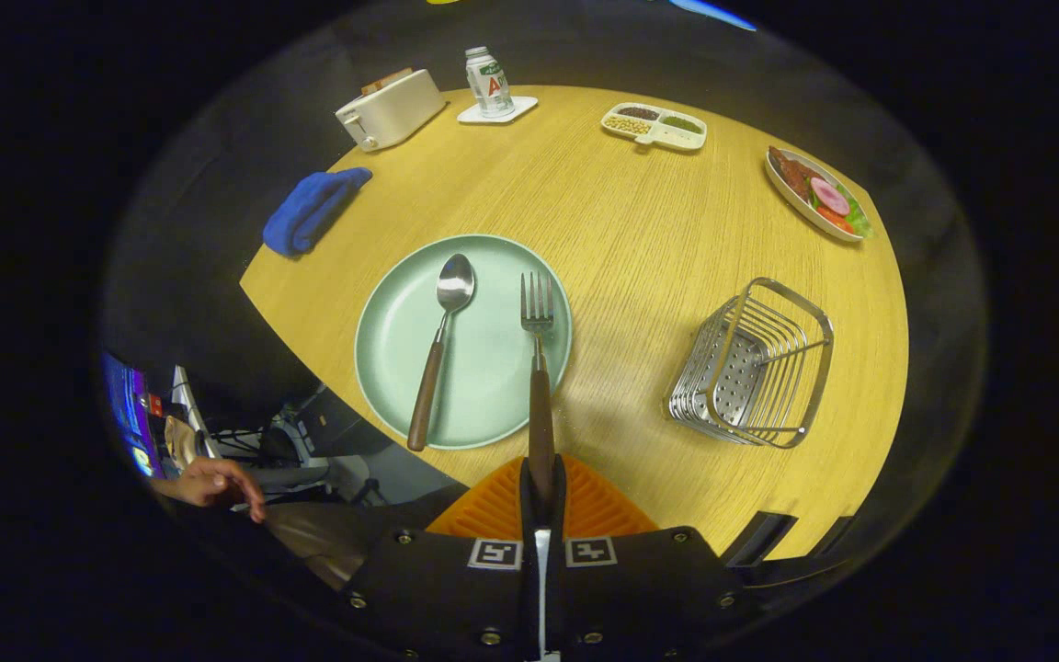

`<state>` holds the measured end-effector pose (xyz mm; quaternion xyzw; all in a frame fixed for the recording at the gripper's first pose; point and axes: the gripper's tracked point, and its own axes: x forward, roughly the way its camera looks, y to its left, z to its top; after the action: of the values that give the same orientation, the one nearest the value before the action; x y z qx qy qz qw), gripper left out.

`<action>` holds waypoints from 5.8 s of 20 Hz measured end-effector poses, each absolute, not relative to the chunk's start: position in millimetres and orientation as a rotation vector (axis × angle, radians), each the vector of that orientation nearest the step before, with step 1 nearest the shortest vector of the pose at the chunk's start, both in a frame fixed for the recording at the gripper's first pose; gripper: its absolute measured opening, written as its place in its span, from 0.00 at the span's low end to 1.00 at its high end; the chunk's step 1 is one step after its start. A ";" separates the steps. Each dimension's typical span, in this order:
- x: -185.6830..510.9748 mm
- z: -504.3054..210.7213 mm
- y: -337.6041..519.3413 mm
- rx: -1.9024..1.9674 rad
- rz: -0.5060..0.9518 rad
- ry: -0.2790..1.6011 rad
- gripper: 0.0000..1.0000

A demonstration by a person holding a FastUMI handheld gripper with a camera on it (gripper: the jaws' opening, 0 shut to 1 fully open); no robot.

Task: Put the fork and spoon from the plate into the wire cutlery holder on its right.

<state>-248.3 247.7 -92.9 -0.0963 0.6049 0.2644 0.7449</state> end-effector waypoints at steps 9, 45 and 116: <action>-254.6 -5.0 148.5 -0.270 0.531 1.422 0.03; -227.4 -8.9 151.9 -0.185 0.337 1.356 0.26; -266.4 1.5 121.2 -0.498 0.533 1.574 0.02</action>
<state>-266.4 121.2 1.5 -0.2190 0.6921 0.2344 0.6466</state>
